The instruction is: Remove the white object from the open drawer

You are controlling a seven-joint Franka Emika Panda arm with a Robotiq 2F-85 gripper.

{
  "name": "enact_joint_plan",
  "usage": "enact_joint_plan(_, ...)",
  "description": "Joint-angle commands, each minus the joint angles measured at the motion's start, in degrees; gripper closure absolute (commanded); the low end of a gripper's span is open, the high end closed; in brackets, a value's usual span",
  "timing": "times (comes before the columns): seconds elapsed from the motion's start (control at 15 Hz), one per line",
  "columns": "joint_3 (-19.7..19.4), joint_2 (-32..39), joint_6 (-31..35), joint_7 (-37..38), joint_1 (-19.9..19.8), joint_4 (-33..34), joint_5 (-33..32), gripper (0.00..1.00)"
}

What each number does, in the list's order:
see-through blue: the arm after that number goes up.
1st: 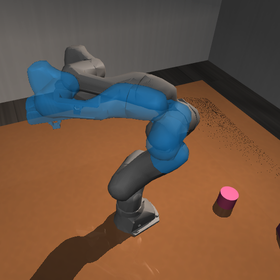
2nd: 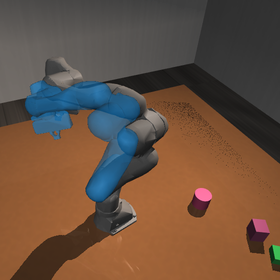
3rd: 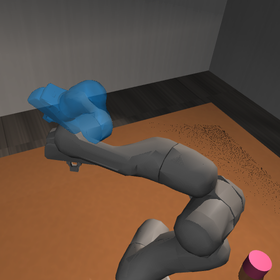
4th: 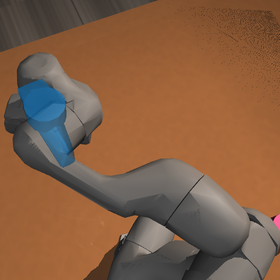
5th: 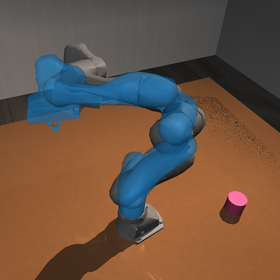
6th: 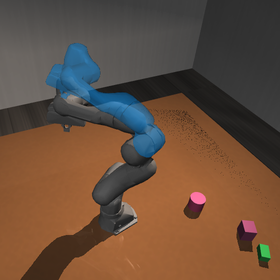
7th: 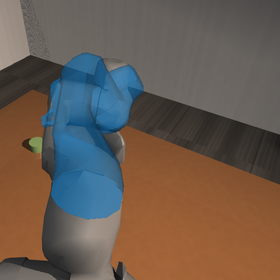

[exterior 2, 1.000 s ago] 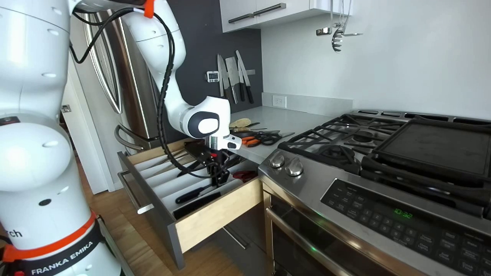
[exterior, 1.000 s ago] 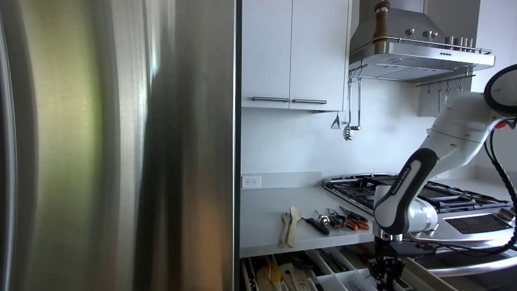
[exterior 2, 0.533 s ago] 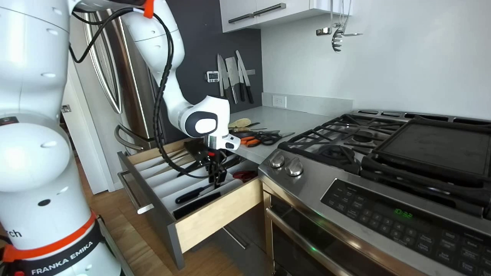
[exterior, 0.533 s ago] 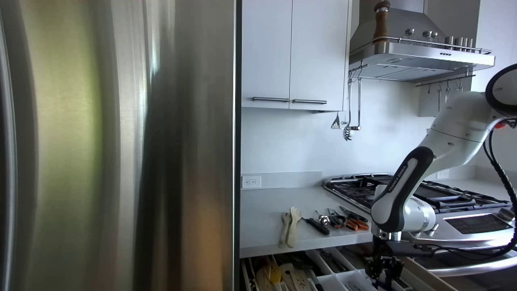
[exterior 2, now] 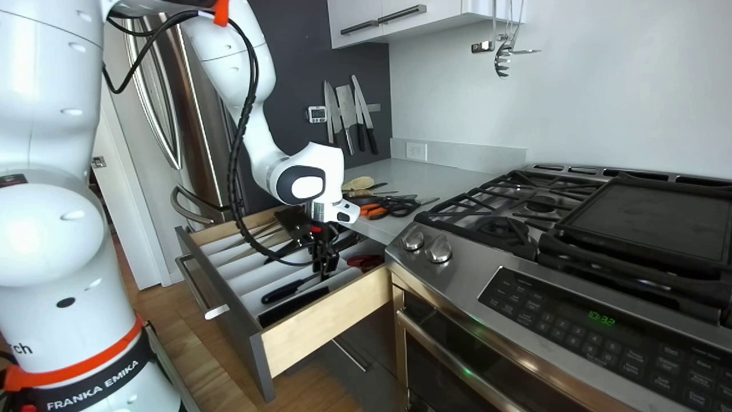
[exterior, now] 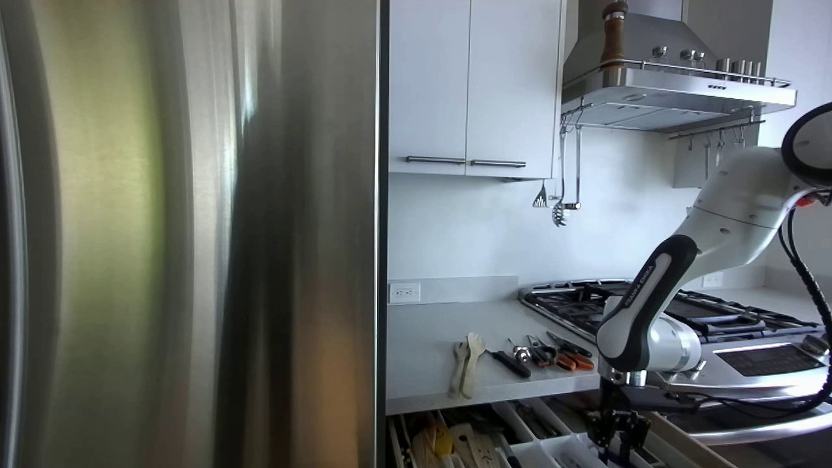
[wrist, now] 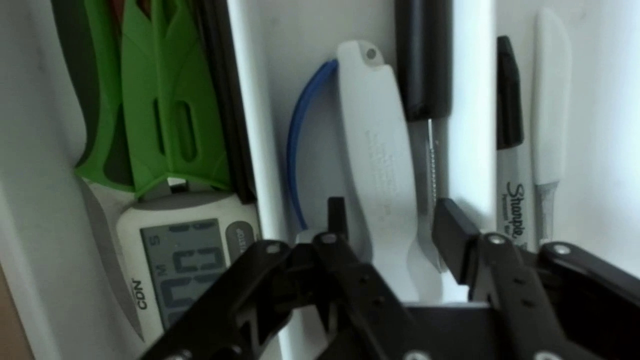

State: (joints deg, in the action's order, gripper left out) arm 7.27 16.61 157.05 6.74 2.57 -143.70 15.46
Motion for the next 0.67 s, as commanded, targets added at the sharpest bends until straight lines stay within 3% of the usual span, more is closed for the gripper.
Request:
enact_joint_plan(0.0, -0.3, 0.1, 0.4, 0.6, -0.2, 0.1, 0.8, 0.50)
enact_joint_plan(0.6, -0.4, 1.8, 1.9, 1.2, -0.2, 0.9, 1.1, 0.56)
